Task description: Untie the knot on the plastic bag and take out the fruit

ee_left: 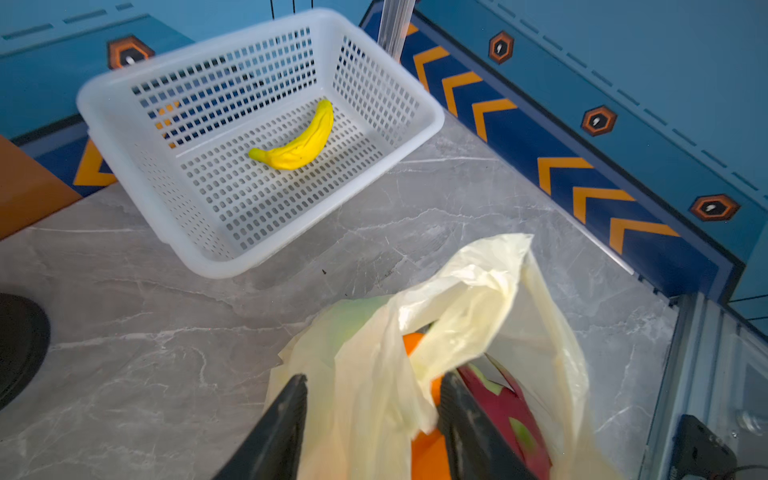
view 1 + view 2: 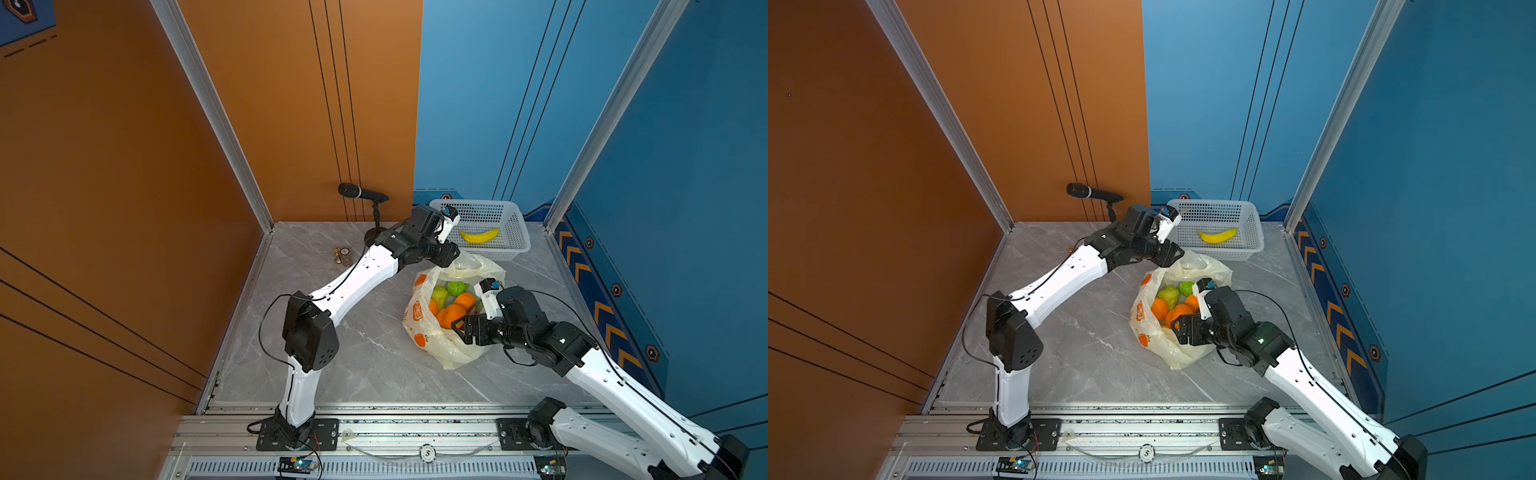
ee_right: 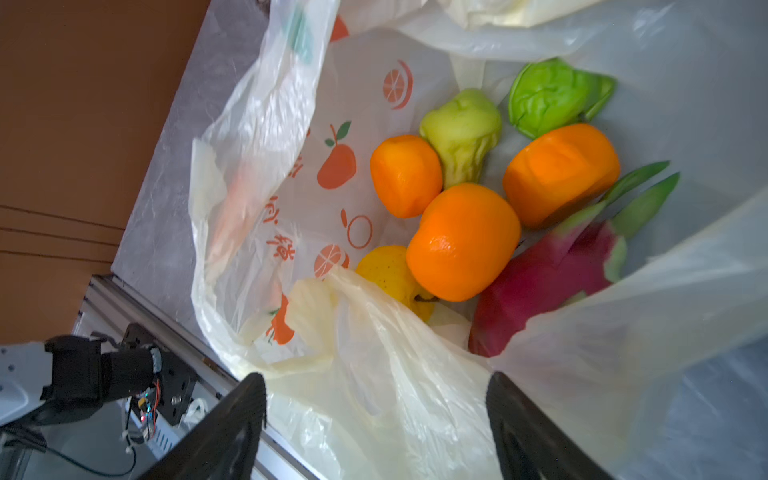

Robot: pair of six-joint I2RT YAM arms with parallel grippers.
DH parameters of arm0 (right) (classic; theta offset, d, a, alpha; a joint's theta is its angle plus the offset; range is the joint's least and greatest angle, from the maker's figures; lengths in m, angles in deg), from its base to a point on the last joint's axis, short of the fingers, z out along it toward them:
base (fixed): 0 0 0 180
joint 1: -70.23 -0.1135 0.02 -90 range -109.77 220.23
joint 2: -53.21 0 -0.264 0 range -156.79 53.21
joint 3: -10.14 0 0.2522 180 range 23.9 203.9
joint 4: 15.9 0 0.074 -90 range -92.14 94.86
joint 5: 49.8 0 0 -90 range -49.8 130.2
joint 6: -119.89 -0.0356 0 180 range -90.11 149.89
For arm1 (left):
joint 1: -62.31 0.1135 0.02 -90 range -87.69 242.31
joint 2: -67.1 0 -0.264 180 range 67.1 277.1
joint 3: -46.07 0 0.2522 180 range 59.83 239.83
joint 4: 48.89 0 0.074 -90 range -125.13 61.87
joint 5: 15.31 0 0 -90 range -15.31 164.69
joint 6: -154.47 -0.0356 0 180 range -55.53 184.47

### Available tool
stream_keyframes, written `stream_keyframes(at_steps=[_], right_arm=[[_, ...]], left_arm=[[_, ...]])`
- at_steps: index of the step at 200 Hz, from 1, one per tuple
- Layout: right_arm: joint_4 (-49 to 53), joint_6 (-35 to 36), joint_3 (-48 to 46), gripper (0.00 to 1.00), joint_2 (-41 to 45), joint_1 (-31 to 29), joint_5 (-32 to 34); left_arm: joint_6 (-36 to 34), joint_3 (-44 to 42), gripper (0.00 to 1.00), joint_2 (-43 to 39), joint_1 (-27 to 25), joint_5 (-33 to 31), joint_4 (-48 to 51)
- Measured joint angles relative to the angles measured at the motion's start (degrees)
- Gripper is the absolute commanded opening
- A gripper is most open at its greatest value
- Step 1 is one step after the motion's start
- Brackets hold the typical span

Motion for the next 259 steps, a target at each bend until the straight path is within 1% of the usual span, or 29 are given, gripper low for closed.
stream_keyframes(at_steps=[35,52,67,94,114,130,153,186,231,259], right_arm=[[-0.3,-1.2,-0.1,0.83,0.1,4.4,1.3],[-0.9,-2.0,-1.4,0.82,-0.9,5.7,1.2],[-1.2,-2.9,-3.5,0.81,-2.7,5.9,0.9],[-1.1,-4.2,-7.6,0.81,-5.8,5.9,-0.3],[-0.7,-4.8,-9.1,0.83,-4.6,5.9,-0.3],[-0.5,-5.4,-9.4,0.84,-1.4,6.4,-0.4],[-0.1,-5.8,-9.4,0.85,4.1,8.5,0.0],[1.1,-5.8,-9.4,0.87,8.4,11.4,1.4],[2.5,-5.7,-9.4,0.89,7.8,13.4,2.1],[2.5,-5.7,-9.3,0.89,7.3,13.4,2.1]], left_arm=[[4.1,-5.3,0.47,-7.6,-1.3,-3.0,-2.1],[6.1,-8.5,0.44,-9.9,-3.3,-4.6,-2.8],[7.3,-10.4,0.4,-10.3,-6.0,-6.0,-3.1],[9.5,-14.2,0.38,-10.2,-10.6,-8.6,-3.1],[11.0,-16.6,0.37,-10.1,-12.6,-9.9,-3.1],[12.0,-17.9,0.37,-9.7,-13.5,-11.0,-3.1],[13.0,-18.1,0.38,-8.2,-14.6,-12.7,-2.4],[13.5,-18.0,0.47,-4.9,-15.9,-15.8,-0.8],[13.3,-14.9,0.53,2.0,-16.5,-18.9,3.3],[13.3,-13.5,0.55,4.4,-16.8,-19.1,3.8]])
